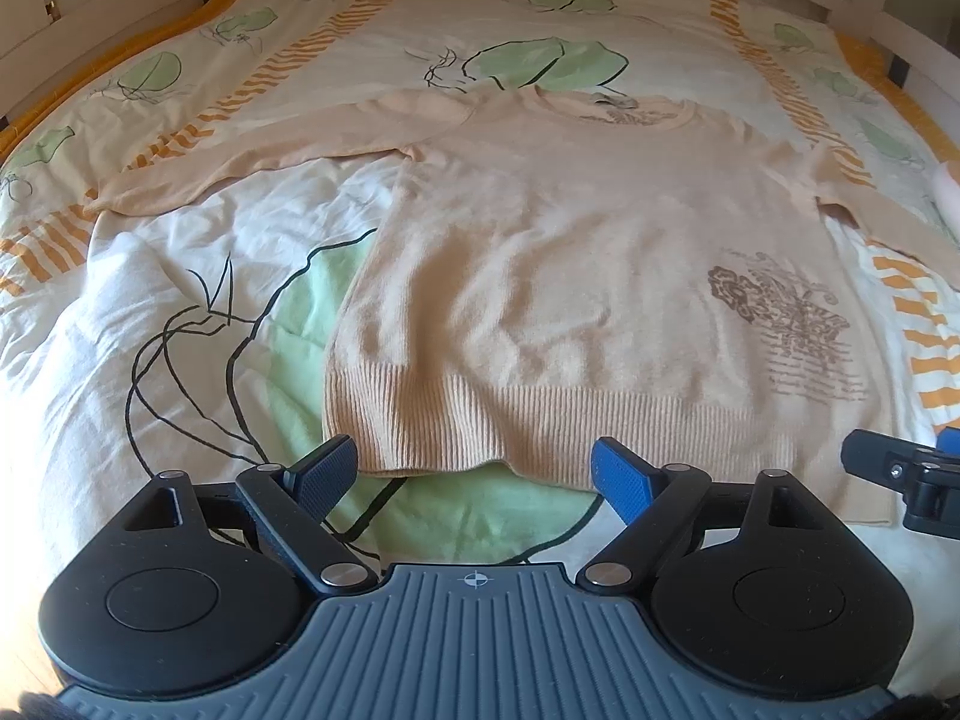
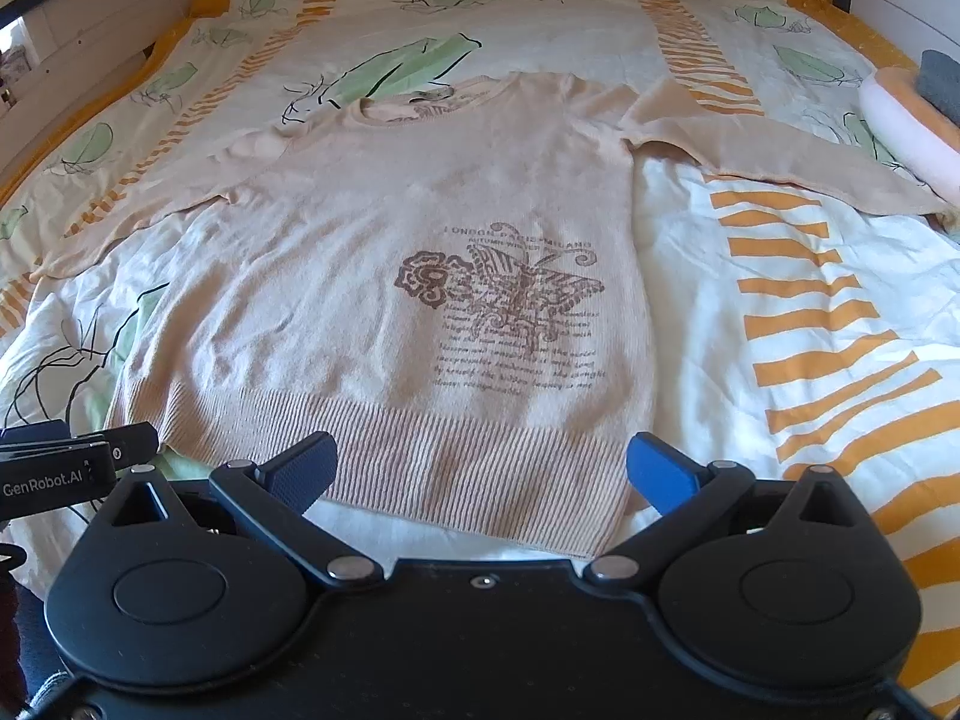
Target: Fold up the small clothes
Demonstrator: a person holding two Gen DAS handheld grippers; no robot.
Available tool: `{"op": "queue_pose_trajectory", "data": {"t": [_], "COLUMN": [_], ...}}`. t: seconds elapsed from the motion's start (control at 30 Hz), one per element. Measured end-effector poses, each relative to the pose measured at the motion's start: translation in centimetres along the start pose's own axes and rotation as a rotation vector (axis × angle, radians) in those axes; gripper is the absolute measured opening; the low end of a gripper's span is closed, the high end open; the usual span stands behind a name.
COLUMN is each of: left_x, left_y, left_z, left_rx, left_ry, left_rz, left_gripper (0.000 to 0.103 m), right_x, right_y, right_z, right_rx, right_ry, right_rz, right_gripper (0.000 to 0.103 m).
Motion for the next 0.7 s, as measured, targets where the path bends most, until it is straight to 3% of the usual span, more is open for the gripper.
{"op": "queue_pose_trajectory", "data": {"t": [0.7], "left_x": [-0.35], "left_y": [-0.01], "left_z": [-0.08], "left_rx": [-0.002], "left_ry": [-0.022], "left_rz": [-0.017], "left_gripper": [0.085], "right_x": [0.39], "right_y": [-0.2], "right_z": [-0.5], "right_rx": [0.029], "right_ry": [0.011], "right_rz": [0.024], "right_gripper": [0.102]}}
Point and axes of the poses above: each gripper's, at about its wrist camera, not at the fingertips, and z roughly against the way its jaws point, x to its left, y to its underside, the point moved 2 cm from there along -z, roughly the way its jaws point, and after that the axes turned 1 degree about x, right-handed, at the moved point
